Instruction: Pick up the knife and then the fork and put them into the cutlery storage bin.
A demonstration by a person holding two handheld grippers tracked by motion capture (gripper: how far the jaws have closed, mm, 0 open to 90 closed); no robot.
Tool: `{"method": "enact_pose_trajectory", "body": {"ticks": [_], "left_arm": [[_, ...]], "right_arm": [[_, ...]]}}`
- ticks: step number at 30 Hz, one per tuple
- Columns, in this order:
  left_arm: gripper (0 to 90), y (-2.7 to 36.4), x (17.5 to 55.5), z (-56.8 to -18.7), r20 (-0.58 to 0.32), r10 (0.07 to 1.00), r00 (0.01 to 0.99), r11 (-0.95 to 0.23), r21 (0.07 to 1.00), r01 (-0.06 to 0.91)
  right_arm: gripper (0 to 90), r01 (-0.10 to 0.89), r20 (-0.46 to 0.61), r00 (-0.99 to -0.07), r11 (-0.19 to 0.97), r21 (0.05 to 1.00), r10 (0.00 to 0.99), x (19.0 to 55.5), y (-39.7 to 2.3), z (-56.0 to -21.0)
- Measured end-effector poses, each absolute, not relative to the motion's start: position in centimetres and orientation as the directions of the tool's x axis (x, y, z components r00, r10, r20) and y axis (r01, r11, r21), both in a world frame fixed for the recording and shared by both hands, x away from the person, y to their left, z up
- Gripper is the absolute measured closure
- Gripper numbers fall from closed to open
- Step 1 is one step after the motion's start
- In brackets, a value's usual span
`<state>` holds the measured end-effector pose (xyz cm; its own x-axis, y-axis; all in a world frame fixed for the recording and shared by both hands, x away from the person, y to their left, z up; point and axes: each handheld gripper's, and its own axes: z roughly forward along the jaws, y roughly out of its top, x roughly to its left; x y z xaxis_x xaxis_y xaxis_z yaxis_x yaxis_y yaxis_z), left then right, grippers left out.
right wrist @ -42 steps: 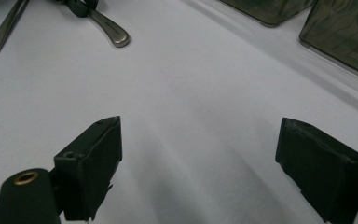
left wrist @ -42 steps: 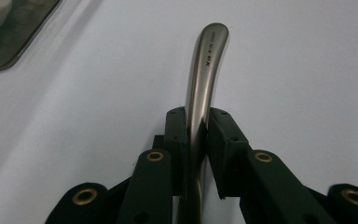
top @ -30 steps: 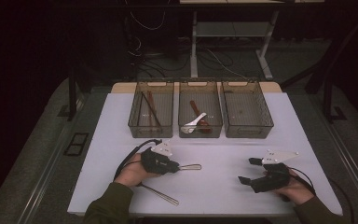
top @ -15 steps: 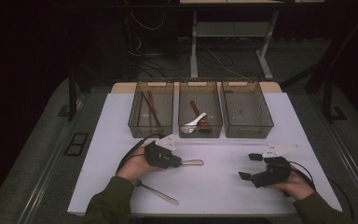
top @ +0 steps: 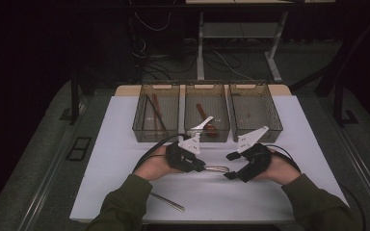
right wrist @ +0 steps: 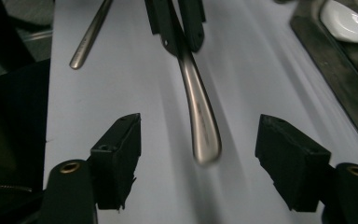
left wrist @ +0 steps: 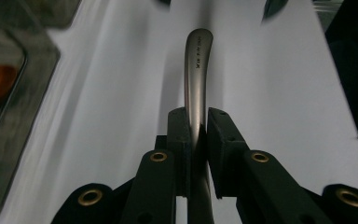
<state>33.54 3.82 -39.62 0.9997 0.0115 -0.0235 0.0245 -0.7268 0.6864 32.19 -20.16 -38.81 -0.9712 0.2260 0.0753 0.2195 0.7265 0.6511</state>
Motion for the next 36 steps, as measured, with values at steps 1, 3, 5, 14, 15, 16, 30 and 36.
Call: {"method": "enact_pose_trajectory", "body": {"ticks": [1,3,5,14,15,16,30,36], "left_arm": [[79.0,3.5,33.5,-39.4,-0.016,-0.001,1.000,-0.727,0.687,0.011],[79.0,3.0,33.5,-38.9,0.001,-0.033,0.999,-0.732,0.681,-0.025],[79.0,2.5,33.3,-38.6,0.009,-0.047,0.999,-0.728,0.684,-0.040],[78.9,1.3,32.8,-38.0,0.014,-0.072,0.997,-0.730,0.681,-0.062],[78.9,1.3,32.8,-38.0,0.014,-0.075,0.997,-0.728,0.682,-0.064],[78.9,1.3,32.7,-38.1,0.015,-0.071,0.997,-0.732,0.679,-0.062],[88.9,3.0,33.0,-37.7,-0.022,0.000,1.000,-0.672,0.740,0.016],[81.1,4.7,32.6,-37.7,-0.052,0.077,0.996,-0.630,0.772,0.089]], "right_arm": [[36.2,0.198,0.071,-0.977,0.739,0.644,0.200,32.5,-19.6,-38.7],[39.5,0.199,0.092,-0.979,0.756,0.624,0.182,32.7,-18.7,-38.5],[44.7,0.195,0.109,-0.981,0.773,0.604,0.162,33.0,-17.9,-38.5],[77.6,0.229,0.246,-0.964,0.790,0.569,0.102,34.2,-17.1,-39.3],[78.1,0.229,0.253,-0.962,0.793,0.564,0.098,34.2,-17.1,-39.3],[78.5,0.228,0.259,-0.961,0.797,0.560,0.092,34.1,-17.1,-39.3],[83.7,0.179,0.127,-0.984,0.780,0.600,0.128,34.4,-18.3,-38.9],[83.6,0.219,0.093,-0.974,0.754,0.619,0.206,35.3,-20.5,-38.0]]}}
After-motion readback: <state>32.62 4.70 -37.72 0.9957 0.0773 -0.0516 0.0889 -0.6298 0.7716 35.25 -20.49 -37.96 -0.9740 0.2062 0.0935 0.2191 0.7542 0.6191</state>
